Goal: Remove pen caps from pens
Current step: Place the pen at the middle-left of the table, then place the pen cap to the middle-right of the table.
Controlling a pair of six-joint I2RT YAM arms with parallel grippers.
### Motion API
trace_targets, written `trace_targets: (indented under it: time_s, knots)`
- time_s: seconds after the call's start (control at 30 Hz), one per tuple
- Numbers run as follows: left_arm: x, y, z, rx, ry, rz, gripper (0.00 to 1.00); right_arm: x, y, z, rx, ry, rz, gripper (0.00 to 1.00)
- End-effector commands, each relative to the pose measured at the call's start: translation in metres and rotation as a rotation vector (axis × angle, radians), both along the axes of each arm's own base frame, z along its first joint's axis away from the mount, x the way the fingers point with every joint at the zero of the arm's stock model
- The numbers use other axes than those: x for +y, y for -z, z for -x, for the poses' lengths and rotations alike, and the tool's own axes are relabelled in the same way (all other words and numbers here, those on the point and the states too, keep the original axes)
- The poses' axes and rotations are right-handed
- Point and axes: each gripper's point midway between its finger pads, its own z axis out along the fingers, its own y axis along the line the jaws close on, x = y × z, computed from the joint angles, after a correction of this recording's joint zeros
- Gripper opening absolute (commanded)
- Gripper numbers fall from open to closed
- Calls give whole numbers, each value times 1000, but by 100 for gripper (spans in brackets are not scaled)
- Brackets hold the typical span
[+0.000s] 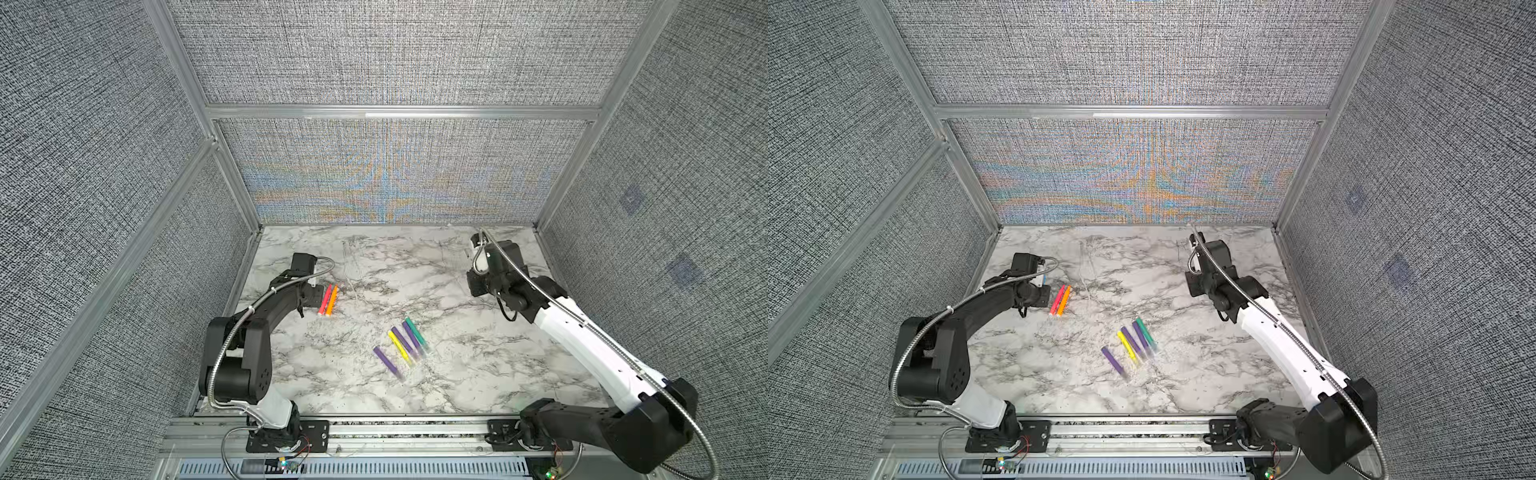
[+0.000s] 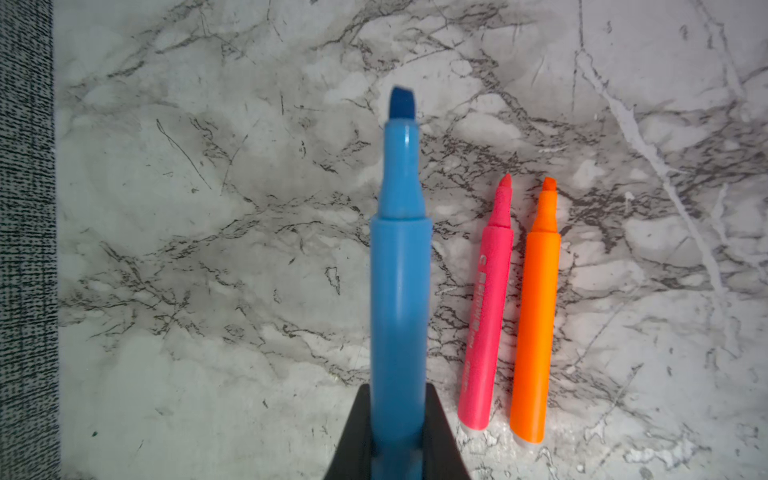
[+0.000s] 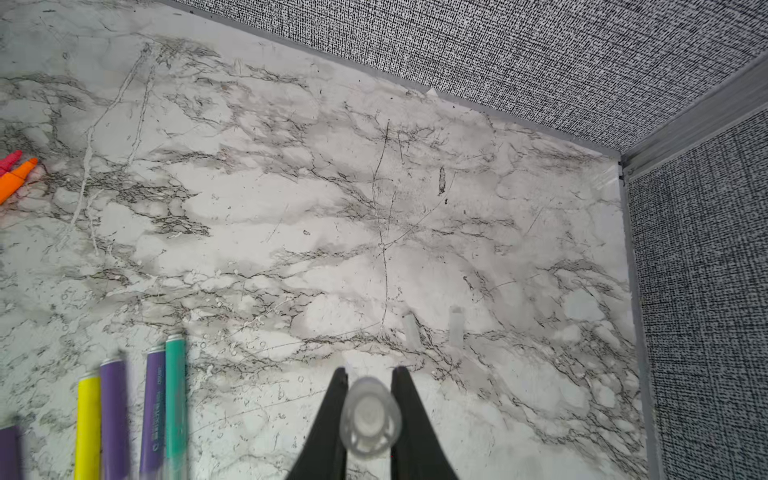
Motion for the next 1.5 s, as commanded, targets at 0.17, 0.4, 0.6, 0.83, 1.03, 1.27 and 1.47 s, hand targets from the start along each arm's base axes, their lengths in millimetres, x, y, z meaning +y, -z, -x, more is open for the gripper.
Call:
trace_targets:
  time_s: [0.17,0.4,0.6,0.83,1.03,1.27,1.47]
  knots:
    - [2,14,8,73,3,-30,20,-1,3,-2,12,-5,-6,0]
    - [4,19,10,79,-7,-46,36,0,9,-1,25,-14,-11,0]
    - [4,-2,7,-11,-22,-39,37,-5,24,-4,66,1,-9,0]
    - [-3,-42,3,-174,-17,26,41,-29,112,-9,338,73,69,0]
    - [-11,-90,8,-353,5,96,42,-42,165,-16,483,109,158,0]
    - [-23,-117,17,-463,51,172,47,-43,179,-26,513,114,153,0]
    - [-38,-123,19,-486,103,243,49,-50,198,-31,564,136,180,0]
